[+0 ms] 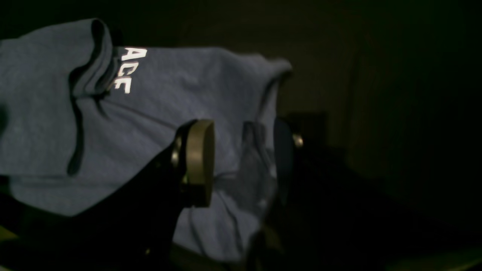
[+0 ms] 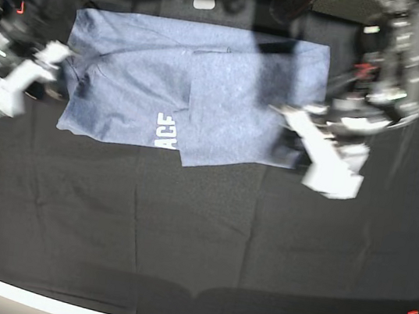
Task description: Layout the t-shirt on the table in an organized manner, then fold the t-shirt properly
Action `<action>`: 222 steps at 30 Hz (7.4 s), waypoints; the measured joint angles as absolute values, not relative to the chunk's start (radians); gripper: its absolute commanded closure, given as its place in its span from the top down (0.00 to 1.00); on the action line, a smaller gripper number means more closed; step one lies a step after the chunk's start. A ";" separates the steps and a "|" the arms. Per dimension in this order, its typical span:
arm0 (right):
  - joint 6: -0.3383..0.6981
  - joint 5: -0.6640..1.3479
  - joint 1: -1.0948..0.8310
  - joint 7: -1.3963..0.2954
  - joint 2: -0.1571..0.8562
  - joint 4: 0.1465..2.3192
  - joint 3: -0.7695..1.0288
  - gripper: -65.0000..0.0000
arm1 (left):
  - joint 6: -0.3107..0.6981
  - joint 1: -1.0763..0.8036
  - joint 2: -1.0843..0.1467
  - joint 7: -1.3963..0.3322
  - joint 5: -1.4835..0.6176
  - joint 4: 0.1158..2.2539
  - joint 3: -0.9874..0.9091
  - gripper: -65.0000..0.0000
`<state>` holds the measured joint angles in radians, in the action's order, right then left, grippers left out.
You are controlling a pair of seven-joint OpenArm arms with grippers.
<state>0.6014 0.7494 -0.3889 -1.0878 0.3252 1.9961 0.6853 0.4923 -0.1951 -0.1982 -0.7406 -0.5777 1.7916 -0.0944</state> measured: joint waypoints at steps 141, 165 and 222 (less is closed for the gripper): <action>0.483 0.191 0.240 -0.937 0.109 1.338 -0.336 0.00 | 0.729 -0.269 -0.317 -0.844 -0.701 1.417 -0.236 0.00; 0.448 0.156 0.175 -0.881 0.108 1.535 -0.240 0.00 | 0.681 -0.270 -0.479 -0.929 -0.834 1.466 -0.241 0.00; 0.426 0.283 -0.979 -1.145 0.039 2.337 0.233 0.00 | 0.524 -0.902 -0.398 -0.851 -0.707 1.847 -0.619 0.00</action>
